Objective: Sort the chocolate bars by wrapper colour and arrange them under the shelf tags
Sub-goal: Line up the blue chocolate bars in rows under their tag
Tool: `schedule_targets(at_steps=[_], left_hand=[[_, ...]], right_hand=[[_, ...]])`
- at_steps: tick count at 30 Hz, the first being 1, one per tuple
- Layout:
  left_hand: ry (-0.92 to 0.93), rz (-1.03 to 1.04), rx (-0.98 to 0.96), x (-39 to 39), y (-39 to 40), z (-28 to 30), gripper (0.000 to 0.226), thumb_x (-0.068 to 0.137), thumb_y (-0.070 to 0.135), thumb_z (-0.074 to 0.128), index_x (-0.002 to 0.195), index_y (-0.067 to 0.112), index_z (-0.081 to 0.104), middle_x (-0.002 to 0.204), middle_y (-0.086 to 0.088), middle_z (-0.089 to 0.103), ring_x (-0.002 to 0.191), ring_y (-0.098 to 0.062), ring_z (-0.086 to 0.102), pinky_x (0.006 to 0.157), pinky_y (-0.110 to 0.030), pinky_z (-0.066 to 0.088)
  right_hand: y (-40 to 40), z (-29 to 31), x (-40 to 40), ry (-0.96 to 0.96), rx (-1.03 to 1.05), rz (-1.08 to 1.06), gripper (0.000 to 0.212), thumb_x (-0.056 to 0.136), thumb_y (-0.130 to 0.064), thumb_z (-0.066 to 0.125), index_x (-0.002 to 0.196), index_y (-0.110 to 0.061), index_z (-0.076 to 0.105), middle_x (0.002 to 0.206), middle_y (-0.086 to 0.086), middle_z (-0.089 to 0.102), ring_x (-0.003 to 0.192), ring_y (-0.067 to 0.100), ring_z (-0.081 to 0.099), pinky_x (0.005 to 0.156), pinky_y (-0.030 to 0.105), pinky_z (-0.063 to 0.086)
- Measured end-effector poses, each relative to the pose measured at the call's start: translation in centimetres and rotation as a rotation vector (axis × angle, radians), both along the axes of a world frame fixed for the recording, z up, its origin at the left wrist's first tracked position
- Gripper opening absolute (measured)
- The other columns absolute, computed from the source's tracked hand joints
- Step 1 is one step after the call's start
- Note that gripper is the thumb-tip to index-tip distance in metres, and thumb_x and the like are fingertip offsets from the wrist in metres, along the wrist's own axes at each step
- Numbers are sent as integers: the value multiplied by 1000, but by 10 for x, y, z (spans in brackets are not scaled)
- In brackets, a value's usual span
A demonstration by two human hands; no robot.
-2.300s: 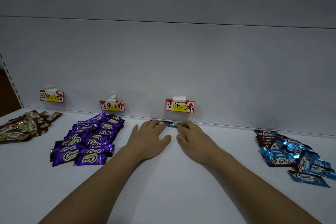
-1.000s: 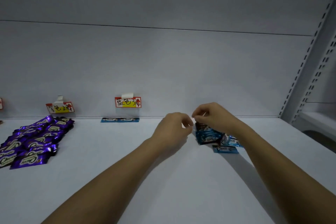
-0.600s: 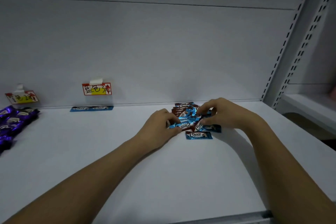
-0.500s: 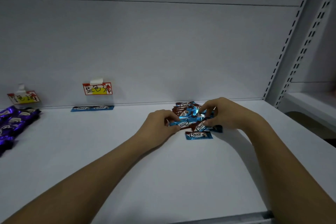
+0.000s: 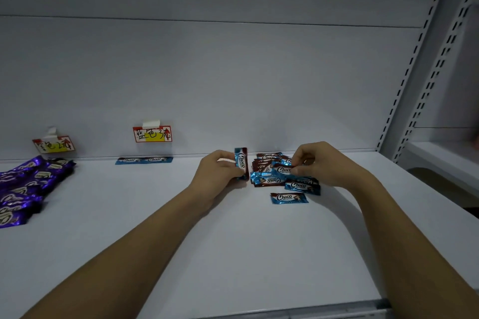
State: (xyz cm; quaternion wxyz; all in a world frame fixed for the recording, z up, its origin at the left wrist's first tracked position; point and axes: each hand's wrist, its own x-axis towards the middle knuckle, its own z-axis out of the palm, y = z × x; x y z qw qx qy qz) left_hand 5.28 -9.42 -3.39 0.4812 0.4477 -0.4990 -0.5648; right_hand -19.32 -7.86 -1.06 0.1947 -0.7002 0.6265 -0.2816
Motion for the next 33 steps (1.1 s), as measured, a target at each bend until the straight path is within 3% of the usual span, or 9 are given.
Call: schedule_targets(at_steps=[3, 8, 13, 15, 20, 23, 27, 29, 33], left_hand=[[54, 13, 18, 7, -1, 5, 37, 82, -11, 64, 109, 14, 63, 93, -17, 71, 79, -28, 73, 70, -35, 61], [-181, 112, -31, 43, -18, 17, 5, 87, 5, 66, 89, 9, 68, 94, -15, 71, 78, -17, 70, 66, -20, 58], [-337, 199, -76, 132, -23, 13, 18, 78, -7, 73, 83, 10, 65, 94, -16, 67, 86, -26, 70, 76, -34, 60], [-462, 227, -82, 169, -25, 10, 22, 77, -6, 74, 83, 14, 66, 95, -15, 66, 88, -28, 69, 76, -36, 60], [-880, 252, -209, 219, -38, 6, 18, 77, 10, 79, 75, 24, 68, 86, 0, 71, 81, -13, 65, 60, -15, 44], [-1044, 275, -298, 227, -44, 0, 6, 82, 20, 74, 85, 24, 72, 94, 1, 69, 79, -10, 57, 64, -19, 38], [-1223, 190, -483, 229, -41, -7, 21, 91, 26, 60, 108, 22, 73, 111, -3, 61, 97, -18, 53, 82, -31, 46], [-1248, 80, -500, 227, -33, -6, 29, 95, 31, 54, 119, 24, 67, 118, -2, 55, 108, -20, 50, 91, -36, 46], [-1509, -112, -436, 219, -23, -5, 49, 98, 48, 39, 139, 23, 48, 135, -1, 45, 124, -21, 39, 100, -38, 41]], right_hand=[[5, 3, 18, -82, -19, 16, 12, 82, -18, 77, 84, -29, 70, 80, -8, 71, 76, 6, 67, 59, 12, 47], [1, 10, 65, -87, 6, 47, 14, 89, -23, 70, 87, -37, 72, 77, -21, 71, 70, -4, 66, 56, 8, 44], [-23, 3, 134, -54, 44, 99, 12, 89, -15, 67, 86, -25, 74, 70, -11, 68, 52, -1, 54, 53, 15, 43], [-37, -3, 167, -37, 48, 111, 12, 90, -13, 65, 87, -23, 70, 76, -5, 68, 58, 1, 56, 57, 19, 45], [-77, -12, 230, -132, 52, -14, 9, 94, -11, 61, 96, -16, 68, 104, 9, 70, 89, 17, 63, 74, 28, 54], [-97, -15, 247, -160, 41, -108, 13, 94, -9, 60, 100, -11, 72, 106, 11, 69, 90, 19, 60, 77, 27, 50], [-108, -29, 256, -61, -75, -192, 18, 93, -7, 57, 96, -12, 74, 101, 7, 70, 93, 22, 61, 80, 30, 48], [-104, -41, 261, 64, -202, -254, 20, 92, -9, 56, 91, -17, 74, 94, 4, 65, 91, 23, 59, 76, 35, 51], [-97, -46, 271, 258, -407, -251, 12, 93, -16, 57, 99, -17, 68, 99, 0, 52, 97, 20, 46, 75, 37, 49]])
